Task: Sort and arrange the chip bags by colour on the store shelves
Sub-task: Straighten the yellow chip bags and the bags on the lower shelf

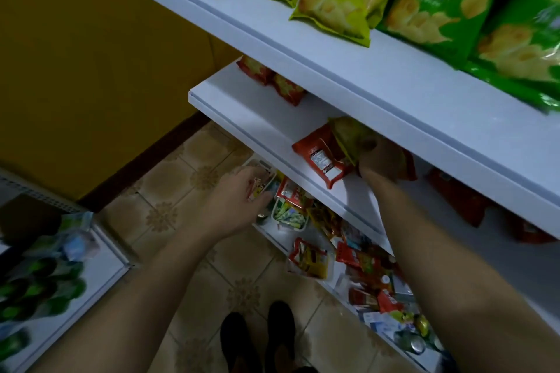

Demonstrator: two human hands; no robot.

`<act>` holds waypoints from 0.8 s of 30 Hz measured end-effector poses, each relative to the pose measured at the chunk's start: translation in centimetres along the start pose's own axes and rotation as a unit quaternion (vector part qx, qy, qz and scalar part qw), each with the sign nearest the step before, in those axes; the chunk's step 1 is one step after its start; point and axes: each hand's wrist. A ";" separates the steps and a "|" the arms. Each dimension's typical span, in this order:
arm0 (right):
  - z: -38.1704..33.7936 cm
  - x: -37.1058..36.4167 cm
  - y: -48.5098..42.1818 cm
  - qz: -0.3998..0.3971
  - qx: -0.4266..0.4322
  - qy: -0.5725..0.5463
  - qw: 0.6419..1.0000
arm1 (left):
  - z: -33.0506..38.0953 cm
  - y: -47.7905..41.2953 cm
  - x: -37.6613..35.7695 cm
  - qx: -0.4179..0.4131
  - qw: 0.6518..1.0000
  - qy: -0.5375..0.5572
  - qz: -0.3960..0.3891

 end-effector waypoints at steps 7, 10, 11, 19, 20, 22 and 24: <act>-0.2 3.5 9.1 -0.086 0.340 -0.022 0.936 | 1.8 1.7 0.1 0.091 0.987 0.125 0.037; -1.1 4.0 15.0 -0.109 0.415 -0.060 0.901 | 2.3 3.2 0.5 0.175 0.959 0.220 0.033; -1.3 4.0 16.4 -0.112 0.421 -0.078 0.897 | 2.3 3.7 0.6 0.200 0.950 0.236 0.032; -3.3 7.7 18.5 -0.073 0.330 -0.268 0.902 | 3.1 5.2 0.9 0.104 0.918 0.334 0.187; -3.7 8.8 18.3 -0.099 0.281 -0.314 0.901 | 3.8 5.1 1.3 0.080 0.906 0.362 0.205; -4.6 10.9 17.8 -0.183 0.186 -0.406 0.876 | 5.3 5.2 2.2 0.025 0.895 0.389 0.215; -5.6 12.6 17.0 -0.259 0.146 -0.459 0.837 | 6.7 5.2 3.2 -0.038 0.892 0.398 0.211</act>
Point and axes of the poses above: each hand's wrist, its own y-axis away from the middle knuckle, its own x-axis out of the back of the hand, z = x × y, and after that the axes turned 10 degrees about y, right-handed
